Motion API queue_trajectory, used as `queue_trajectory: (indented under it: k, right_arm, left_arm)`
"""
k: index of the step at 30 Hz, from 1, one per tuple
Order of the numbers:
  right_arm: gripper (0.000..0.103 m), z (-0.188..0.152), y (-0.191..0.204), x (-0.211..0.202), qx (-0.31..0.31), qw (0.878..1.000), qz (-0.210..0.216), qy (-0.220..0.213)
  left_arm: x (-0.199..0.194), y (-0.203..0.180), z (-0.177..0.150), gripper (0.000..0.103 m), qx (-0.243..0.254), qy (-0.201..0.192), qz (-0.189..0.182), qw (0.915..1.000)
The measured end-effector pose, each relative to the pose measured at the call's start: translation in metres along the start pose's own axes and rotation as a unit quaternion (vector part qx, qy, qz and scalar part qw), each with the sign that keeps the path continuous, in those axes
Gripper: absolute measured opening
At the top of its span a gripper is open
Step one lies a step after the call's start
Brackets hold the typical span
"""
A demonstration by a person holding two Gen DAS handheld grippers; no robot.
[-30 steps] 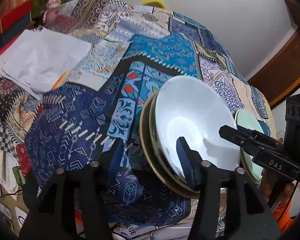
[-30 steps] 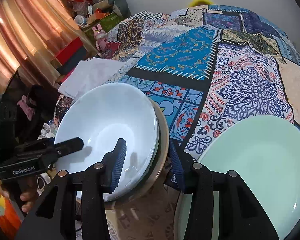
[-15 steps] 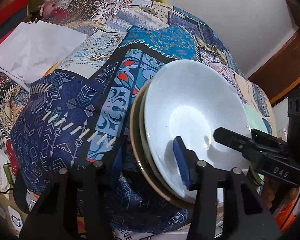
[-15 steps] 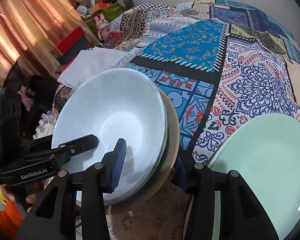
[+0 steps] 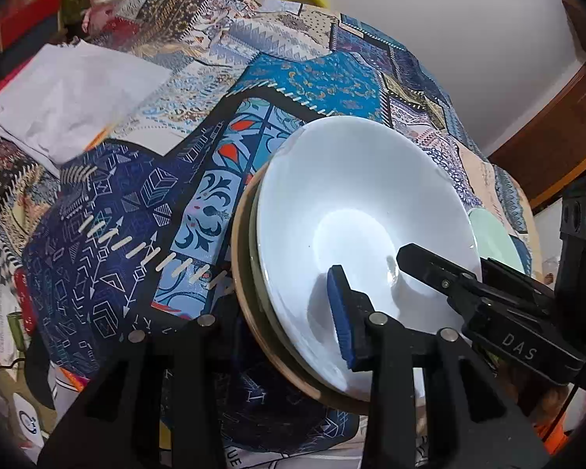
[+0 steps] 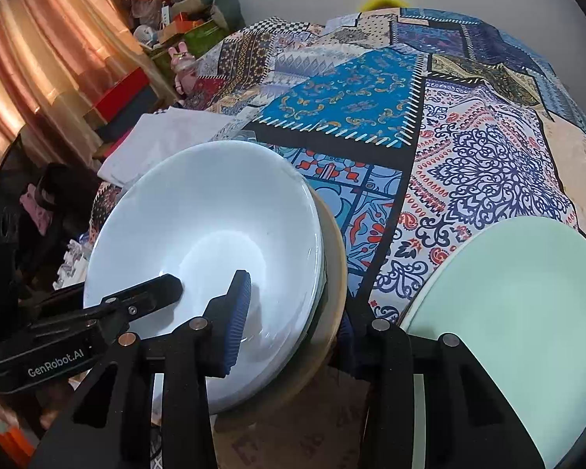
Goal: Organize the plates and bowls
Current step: 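Grip the rims of the nested bowl stack with both tools and lift it, then carry the bowl stack with both tools over the mint green plate stack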
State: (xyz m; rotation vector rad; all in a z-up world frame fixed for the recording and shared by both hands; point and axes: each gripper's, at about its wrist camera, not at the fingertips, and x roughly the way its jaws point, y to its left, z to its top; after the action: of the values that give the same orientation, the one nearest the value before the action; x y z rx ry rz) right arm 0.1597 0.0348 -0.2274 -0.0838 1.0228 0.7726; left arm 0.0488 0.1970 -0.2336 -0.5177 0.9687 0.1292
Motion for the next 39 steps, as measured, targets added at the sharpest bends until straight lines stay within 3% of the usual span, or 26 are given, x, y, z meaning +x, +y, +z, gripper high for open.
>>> queue_trajectory:
  k: [9,19,39]
  right_arm:
    - [0.034,0.002,0.001,-0.008,0.004,1.0,0.001,-0.016]
    - [0.034,0.01,0.001,-0.039,0.002,0.999,-0.001,-0.054]
    - [0.034,0.006,-0.035,-0.102,0.028,0.993,-0.029,-0.112]
  left_arm:
    - [-0.003,-0.004,0.004,0.037,-0.008,-0.005,0.01,0.9999]
    - [-0.026,-0.02,0.01,0.037,0.007,-0.036,0.014,0.9992]
    - [-0.052,-0.092,0.024,0.037,0.061,-0.068,-0.013,0.9958]
